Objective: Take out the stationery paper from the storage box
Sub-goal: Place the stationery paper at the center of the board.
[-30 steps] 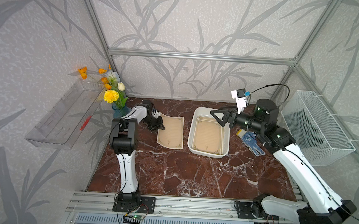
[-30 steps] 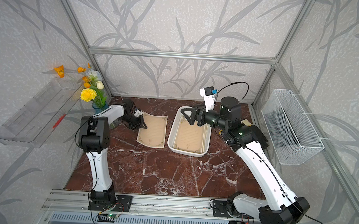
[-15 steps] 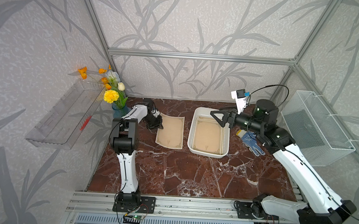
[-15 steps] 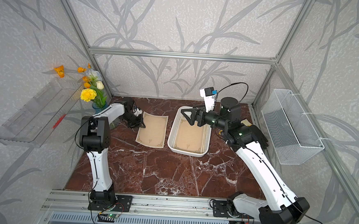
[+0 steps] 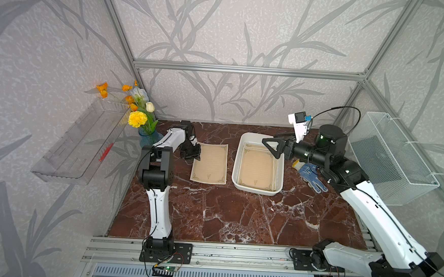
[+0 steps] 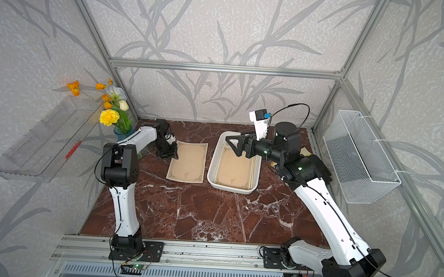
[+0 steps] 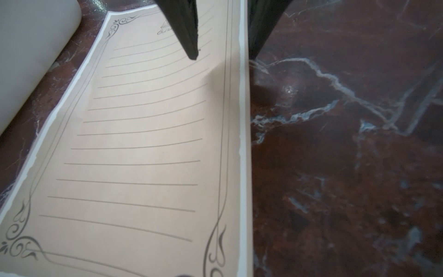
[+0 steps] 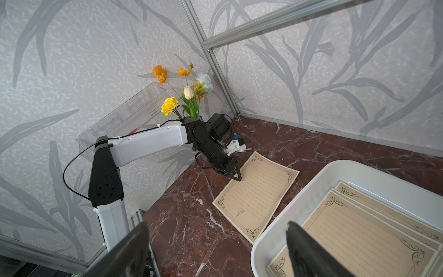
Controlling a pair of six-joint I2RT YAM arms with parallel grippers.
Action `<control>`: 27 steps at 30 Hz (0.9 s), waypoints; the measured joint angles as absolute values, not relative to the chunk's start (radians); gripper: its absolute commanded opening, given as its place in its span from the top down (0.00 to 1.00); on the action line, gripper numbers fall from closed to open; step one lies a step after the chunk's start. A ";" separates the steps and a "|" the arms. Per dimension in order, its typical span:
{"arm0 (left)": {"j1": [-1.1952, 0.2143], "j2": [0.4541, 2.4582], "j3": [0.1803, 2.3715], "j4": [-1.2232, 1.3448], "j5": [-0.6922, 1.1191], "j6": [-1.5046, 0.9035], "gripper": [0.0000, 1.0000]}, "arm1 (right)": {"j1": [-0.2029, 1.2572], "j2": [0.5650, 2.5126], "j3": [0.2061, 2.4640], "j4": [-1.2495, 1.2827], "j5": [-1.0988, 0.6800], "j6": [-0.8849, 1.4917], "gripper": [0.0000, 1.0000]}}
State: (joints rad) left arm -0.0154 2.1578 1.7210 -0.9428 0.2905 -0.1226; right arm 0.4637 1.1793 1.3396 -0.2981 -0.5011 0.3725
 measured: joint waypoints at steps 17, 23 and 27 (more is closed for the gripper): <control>-0.049 2.102 1.792 -0.987 0.173 -0.107 0.53 | 0.465 1.208 1.354 -0.319 -0.494 0.370 0.11; -0.073 2.046 1.819 -0.988 0.152 -0.105 0.53 | 0.475 1.226 1.373 -0.324 -0.488 0.365 0.11; -0.092 1.978 1.831 -0.984 0.134 -0.104 0.53 | 0.487 1.240 1.394 -0.347 -0.459 0.343 0.12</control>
